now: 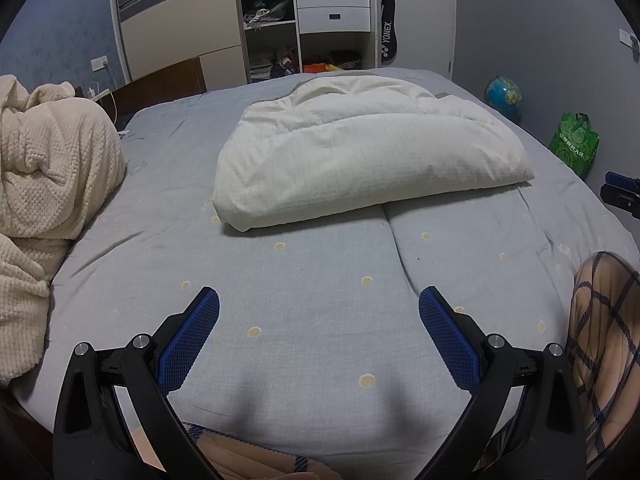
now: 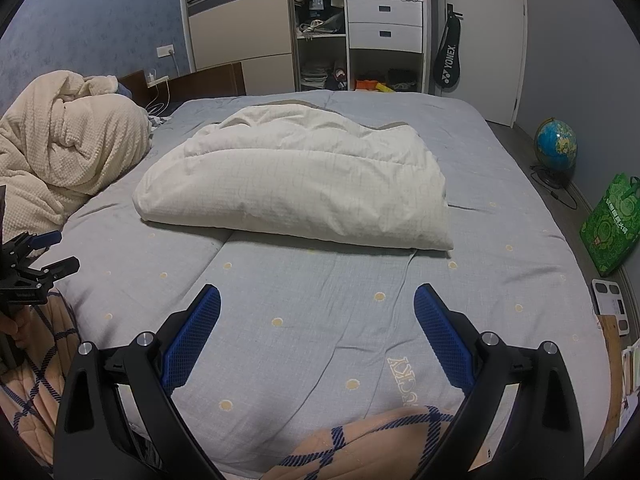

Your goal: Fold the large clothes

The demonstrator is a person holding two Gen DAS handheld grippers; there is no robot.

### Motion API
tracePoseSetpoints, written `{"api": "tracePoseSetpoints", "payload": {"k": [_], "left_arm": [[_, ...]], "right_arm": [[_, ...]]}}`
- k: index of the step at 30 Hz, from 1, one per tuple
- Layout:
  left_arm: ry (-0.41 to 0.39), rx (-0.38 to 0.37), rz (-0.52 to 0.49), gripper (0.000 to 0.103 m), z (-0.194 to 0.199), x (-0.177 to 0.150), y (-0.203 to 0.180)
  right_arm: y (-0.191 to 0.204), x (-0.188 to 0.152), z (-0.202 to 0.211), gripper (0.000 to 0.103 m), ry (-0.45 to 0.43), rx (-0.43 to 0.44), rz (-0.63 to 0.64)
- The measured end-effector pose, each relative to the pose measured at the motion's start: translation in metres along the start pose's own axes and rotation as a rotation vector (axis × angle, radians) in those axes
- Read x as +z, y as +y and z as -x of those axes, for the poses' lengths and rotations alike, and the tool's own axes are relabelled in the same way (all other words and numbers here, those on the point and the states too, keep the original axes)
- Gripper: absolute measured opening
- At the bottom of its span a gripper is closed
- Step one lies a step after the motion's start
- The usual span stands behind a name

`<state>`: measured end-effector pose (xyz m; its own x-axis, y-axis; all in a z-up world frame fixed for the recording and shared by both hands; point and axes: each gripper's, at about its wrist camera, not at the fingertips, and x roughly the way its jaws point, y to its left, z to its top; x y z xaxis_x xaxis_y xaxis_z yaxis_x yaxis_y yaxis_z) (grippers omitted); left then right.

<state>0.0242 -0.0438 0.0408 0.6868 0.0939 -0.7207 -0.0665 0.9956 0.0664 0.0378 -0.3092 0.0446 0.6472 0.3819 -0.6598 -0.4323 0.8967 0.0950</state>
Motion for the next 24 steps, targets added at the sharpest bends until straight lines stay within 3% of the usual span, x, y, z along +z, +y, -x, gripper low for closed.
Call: {"api": "tracePoseSetpoints", "payload": {"k": [24], "left_arm": [[0.003, -0.001, -0.025, 0.096, 0.0004, -0.0001, -0.0017]], "right_arm": [[0.001, -0.0004, 0.0006, 0.093, -0.003, 0.0, -0.002]]}}
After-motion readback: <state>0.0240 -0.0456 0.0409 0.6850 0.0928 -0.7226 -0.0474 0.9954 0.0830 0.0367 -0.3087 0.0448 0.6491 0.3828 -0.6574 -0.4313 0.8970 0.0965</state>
